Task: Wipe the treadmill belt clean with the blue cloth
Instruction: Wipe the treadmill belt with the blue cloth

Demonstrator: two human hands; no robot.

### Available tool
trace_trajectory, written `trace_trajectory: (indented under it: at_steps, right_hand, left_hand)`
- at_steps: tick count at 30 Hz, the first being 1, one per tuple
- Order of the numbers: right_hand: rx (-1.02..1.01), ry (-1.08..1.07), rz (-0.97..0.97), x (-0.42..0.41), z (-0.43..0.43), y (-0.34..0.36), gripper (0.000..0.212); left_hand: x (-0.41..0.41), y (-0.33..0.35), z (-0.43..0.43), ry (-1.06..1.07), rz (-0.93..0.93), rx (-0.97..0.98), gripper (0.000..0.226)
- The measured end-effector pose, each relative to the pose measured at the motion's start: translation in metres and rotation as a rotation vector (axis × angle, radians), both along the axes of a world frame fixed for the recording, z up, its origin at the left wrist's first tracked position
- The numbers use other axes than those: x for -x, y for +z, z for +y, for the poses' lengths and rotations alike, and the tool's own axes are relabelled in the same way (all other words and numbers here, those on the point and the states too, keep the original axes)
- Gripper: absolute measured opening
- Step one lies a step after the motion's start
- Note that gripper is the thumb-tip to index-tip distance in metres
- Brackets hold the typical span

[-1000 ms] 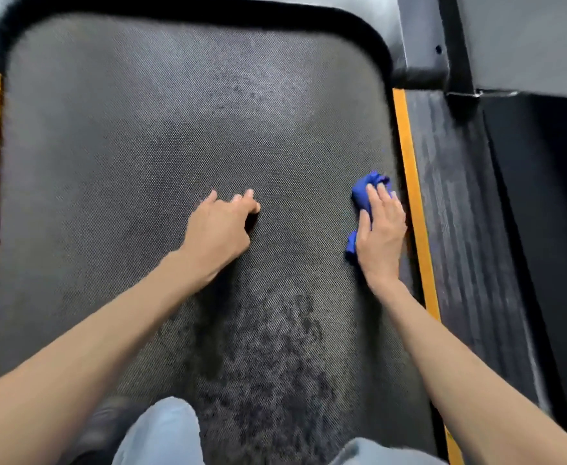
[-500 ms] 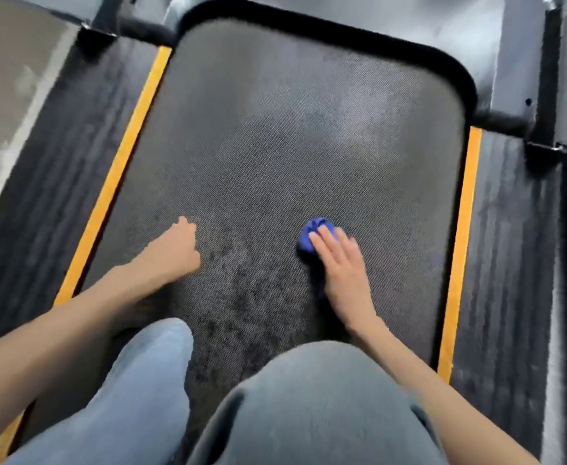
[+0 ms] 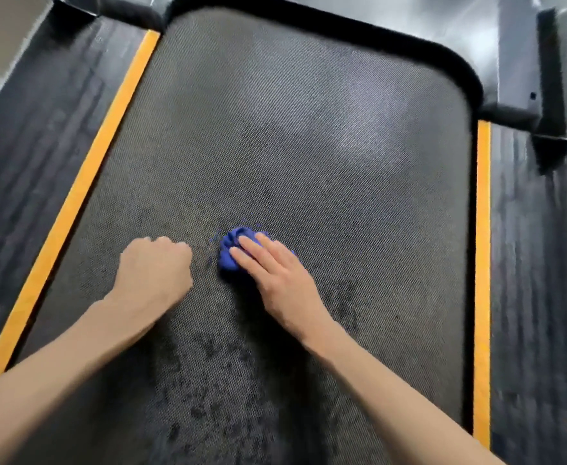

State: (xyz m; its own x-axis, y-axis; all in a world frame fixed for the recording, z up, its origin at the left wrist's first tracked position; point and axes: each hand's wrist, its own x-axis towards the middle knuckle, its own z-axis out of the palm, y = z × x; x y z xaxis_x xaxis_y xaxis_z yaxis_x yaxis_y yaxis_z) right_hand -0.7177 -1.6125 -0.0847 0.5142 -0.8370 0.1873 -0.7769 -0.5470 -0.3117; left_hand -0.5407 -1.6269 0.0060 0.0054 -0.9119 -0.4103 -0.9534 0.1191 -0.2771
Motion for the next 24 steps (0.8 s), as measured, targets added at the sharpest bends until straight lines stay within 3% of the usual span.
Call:
trace_trajectory:
  at_steps: [2, 5, 7, 9, 13, 15, 16, 18, 21, 24]
  right_hand:
    - [0.029, -0.233, 0.036, 0.058, -0.003, -0.002, 0.046]
    - [0.015, -0.761, -0.029, 0.139, -0.006, 0.006, 0.047]
    - [-0.012, -0.952, -0.094, 0.131, -0.009, 0.008, 0.041]
    - [-0.002, -0.872, -0.179, 0.08, -0.007, 0.004, 0.038]
    - [-0.049, -0.204, -0.158, -0.032, 0.046, 0.008, 0.035]
    - [-0.054, 0.073, -0.081, -0.025, 0.068, 0.008, 0.037]
    - [-0.046, 0.109, -0.043, -0.003, 0.069, 0.008, 0.037]
    - [-0.021, -0.078, -0.013, 0.059, 0.058, 0.005, 0.038]
    - [-0.032, -0.667, -0.107, 0.153, 0.031, 0.008, 0.044]
    - [-0.057, -1.055, -0.159, 0.15, 0.017, 0.016, 0.042]
  left_hand:
    - [-0.01, -0.004, 0.004, 0.075, 0.057, 0.005, 0.027]
    - [-0.029, -0.013, 0.014, 0.225, 0.25, 0.063, 0.041]
    - [-0.032, -0.013, 0.022, 0.271, 0.315, 0.034, 0.048]
    - [-0.026, -0.009, 0.029, 0.241, 0.317, 0.016, 0.049]
    - [-0.017, -0.003, 0.036, 0.176, 0.298, -0.019, 0.048]
    - [-0.019, -0.002, 0.035, 0.196, 0.313, -0.023, 0.052]
    - [-0.021, -0.002, 0.035, 0.214, 0.332, -0.031, 0.054]
    - [-0.025, -0.005, 0.037, 0.224, 0.377, -0.044, 0.057]
    - [-0.027, -0.011, 0.04, 0.227, 0.408, -0.046, 0.058]
    - [-0.023, -0.016, 0.041, 0.193, 0.393, -0.025, 0.054]
